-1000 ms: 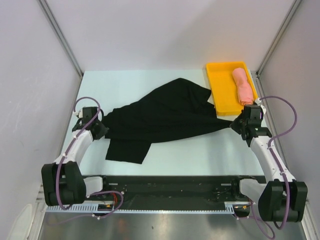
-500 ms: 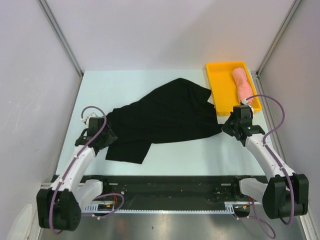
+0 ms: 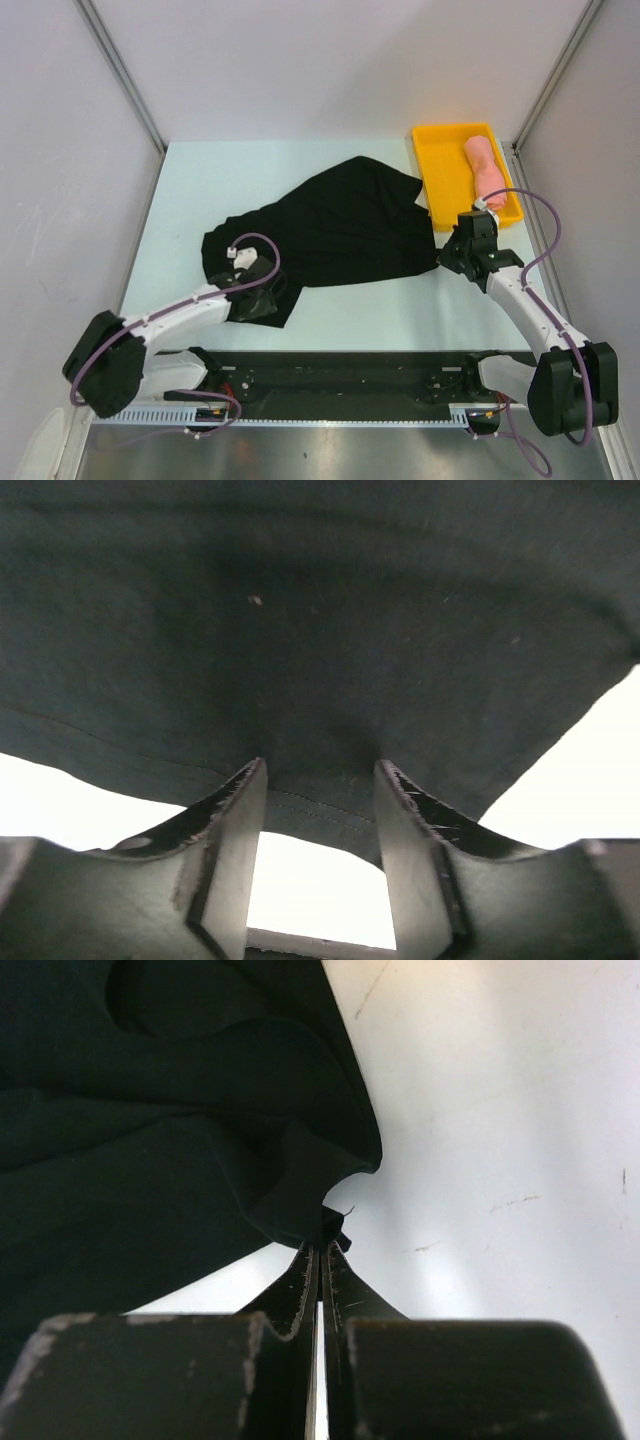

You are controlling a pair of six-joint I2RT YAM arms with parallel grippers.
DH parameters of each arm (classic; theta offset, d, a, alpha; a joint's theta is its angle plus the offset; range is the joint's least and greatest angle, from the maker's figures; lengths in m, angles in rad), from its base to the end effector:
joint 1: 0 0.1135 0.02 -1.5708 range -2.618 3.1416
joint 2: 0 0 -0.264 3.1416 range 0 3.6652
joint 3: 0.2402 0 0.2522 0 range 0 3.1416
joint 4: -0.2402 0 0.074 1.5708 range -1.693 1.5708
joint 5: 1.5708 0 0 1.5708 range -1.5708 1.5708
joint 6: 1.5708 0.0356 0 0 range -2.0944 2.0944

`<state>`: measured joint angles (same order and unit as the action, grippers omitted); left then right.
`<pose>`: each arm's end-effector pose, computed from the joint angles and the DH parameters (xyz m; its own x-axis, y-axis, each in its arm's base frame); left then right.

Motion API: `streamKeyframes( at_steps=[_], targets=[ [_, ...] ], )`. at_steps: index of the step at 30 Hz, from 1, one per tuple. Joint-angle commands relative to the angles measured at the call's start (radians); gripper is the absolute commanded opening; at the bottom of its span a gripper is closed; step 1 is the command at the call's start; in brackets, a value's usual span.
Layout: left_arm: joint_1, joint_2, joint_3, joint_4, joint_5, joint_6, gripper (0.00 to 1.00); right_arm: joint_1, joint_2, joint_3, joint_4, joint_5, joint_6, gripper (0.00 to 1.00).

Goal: Roll the t-shirts
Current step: Flatten out the T-shirt at the center of the board.

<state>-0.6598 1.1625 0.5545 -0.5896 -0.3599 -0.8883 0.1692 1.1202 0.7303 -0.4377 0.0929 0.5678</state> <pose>0.1575 -0.1063 0.1652 -0.8305 -0.2749 -0.4844 -0.2731 0.9590 -0.0761 0.2258 0.0352 0.2329 -0.6688 0.4290 -0.6072 0.3011 0.9030 0.3063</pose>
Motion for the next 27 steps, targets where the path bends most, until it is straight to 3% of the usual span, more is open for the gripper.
streamKeyframes(
  at_steps=[1,3,6,7,10,11,17,18,20,22,27],
  targets=[
    [-0.061,0.078,0.058,-0.007,-0.099,-0.101,0.54,0.004,-0.008,0.035,-0.004,0.014,0.006,0.0],
    [-0.083,0.111,0.05,0.007,-0.093,-0.113,0.53,0.004,-0.011,0.035,-0.006,0.013,0.006,0.0],
    [-0.119,0.135,0.041,0.046,-0.065,-0.118,0.35,0.004,-0.013,0.035,-0.003,0.008,0.001,0.0],
    [-0.133,0.138,0.045,0.05,-0.06,-0.121,0.18,0.004,-0.016,0.035,-0.001,0.007,0.0,0.0],
    [-0.202,0.135,0.082,0.071,-0.021,-0.13,0.0,0.003,-0.02,0.035,0.004,-0.001,0.0,0.0],
    [-0.242,0.134,0.1,0.076,-0.01,-0.133,0.0,0.004,-0.022,0.035,0.007,-0.005,-0.002,0.0],
    [-0.389,0.18,0.277,0.065,0.073,-0.097,0.0,0.001,-0.02,0.037,0.007,0.001,-0.002,0.0],
    [-0.4,0.187,0.292,0.059,0.079,-0.094,0.05,0.001,-0.02,0.037,0.007,0.002,-0.008,0.0],
    [-0.408,0.187,0.315,0.034,0.072,-0.109,0.3,-0.002,-0.019,0.037,0.005,0.004,-0.013,0.0],
    [-0.406,0.152,0.326,-0.012,0.008,-0.118,0.5,-0.005,-0.017,0.037,0.002,0.004,-0.019,0.0],
    [-0.261,0.039,0.3,-0.122,-0.057,-0.162,0.53,-0.007,-0.014,0.037,-0.003,-0.001,-0.025,0.0]
  ],
)
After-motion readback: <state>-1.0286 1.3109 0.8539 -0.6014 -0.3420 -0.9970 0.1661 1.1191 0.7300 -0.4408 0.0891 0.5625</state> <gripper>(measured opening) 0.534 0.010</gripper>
